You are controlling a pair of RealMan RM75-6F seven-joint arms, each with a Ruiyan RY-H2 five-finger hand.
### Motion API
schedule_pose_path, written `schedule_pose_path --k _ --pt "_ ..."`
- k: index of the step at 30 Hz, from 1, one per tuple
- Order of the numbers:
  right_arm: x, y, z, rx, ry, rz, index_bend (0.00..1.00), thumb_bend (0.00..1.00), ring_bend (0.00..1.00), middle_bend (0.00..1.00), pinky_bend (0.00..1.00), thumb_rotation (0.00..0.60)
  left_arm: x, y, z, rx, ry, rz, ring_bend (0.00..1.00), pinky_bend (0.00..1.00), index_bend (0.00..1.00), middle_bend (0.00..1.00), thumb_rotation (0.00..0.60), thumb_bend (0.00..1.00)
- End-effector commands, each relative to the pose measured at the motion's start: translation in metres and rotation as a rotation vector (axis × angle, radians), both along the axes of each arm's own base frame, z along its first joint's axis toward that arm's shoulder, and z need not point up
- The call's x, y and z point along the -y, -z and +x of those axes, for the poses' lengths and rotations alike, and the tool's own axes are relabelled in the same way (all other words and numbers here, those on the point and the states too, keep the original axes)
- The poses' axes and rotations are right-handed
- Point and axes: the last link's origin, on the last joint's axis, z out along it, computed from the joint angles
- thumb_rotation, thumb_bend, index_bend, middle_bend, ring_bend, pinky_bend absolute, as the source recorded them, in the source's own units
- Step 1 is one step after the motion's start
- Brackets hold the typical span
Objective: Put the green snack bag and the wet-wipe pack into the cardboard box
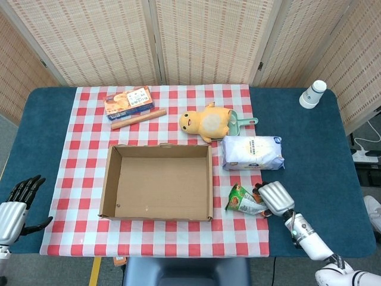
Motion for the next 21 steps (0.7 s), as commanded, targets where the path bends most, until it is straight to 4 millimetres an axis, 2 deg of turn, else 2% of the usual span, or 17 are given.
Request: schedule_pose_path --k 1,7,12,16,18,21 --pt "0.000 -0.001 0.001 0.006 -0.005 -0.011 0.75 0.23 0.53 0.51 0.75 0.600 0.000 0.000 0.000 0.000 0.000 0.000 0.00 0.07 0.00 0.00 0.600 0.20" --pt "-0.002 -0.012 0.003 0.039 -0.025 -0.052 0.83 0.31 0.60 0.56 0.82 0.600 0.000 0.000 0.000 -0.003 0.002 -0.002 0.00 0.07 0.00 0.00 0.600 0.20" --pt "-0.006 -0.030 0.006 0.068 -0.044 -0.090 0.84 0.33 0.62 0.58 0.84 0.600 0.001 0.000 0.001 -0.002 0.003 0.002 0.00 0.07 0.00 0.00 0.600 0.20" --pt "-0.011 -0.053 0.015 0.088 -0.081 -0.141 0.84 0.33 0.62 0.58 0.85 0.600 0.001 0.000 0.001 -0.002 0.003 0.002 0.00 0.07 0.00 0.00 0.600 0.20" --pt "-0.011 -0.072 0.026 0.104 -0.117 -0.190 0.84 0.33 0.62 0.58 0.85 0.600 0.001 0.000 0.001 -0.003 0.004 0.001 0.00 0.07 0.00 0.00 0.600 0.20" --pt "-0.007 -0.104 0.056 0.133 -0.203 -0.281 0.84 0.33 0.62 0.58 0.85 0.600 0.001 0.001 0.002 -0.004 0.006 -0.001 0.00 0.07 0.00 0.00 0.600 0.20"
